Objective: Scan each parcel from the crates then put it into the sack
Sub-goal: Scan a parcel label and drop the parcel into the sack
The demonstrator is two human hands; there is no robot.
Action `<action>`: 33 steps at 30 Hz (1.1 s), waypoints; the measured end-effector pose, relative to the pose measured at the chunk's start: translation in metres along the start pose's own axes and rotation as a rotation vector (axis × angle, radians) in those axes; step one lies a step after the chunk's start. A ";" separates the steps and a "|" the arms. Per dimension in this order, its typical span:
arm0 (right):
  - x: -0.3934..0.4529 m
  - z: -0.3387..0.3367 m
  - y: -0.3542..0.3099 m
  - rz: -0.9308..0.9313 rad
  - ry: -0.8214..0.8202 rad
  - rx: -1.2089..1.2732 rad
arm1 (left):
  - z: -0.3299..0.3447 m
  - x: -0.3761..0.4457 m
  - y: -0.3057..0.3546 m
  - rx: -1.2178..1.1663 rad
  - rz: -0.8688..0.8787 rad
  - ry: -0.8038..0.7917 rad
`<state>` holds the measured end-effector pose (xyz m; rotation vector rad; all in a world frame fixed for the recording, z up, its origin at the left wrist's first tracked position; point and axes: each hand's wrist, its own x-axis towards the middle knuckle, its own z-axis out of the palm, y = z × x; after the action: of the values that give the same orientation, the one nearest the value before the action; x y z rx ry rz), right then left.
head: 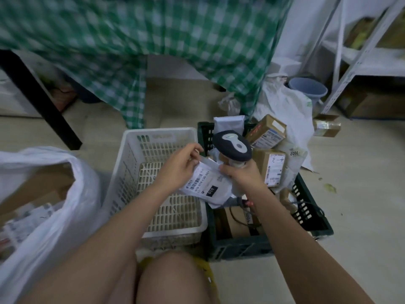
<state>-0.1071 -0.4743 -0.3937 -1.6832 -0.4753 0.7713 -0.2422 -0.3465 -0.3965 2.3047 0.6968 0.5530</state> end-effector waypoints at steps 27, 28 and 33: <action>-0.002 0.126 -0.004 0.088 0.130 0.090 | -0.069 -0.073 -0.078 -0.760 -0.586 0.235; -0.001 0.127 -0.004 0.085 0.134 0.087 | -0.067 -0.072 -0.080 -0.750 -0.582 0.267; 0.007 0.130 0.004 0.062 0.132 0.016 | -0.061 -0.065 -0.096 -0.601 -0.602 0.343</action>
<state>-0.1946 -0.3806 -0.4145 -1.7279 -0.3259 0.7016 -0.3569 -0.2960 -0.4334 1.3675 1.1461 0.7442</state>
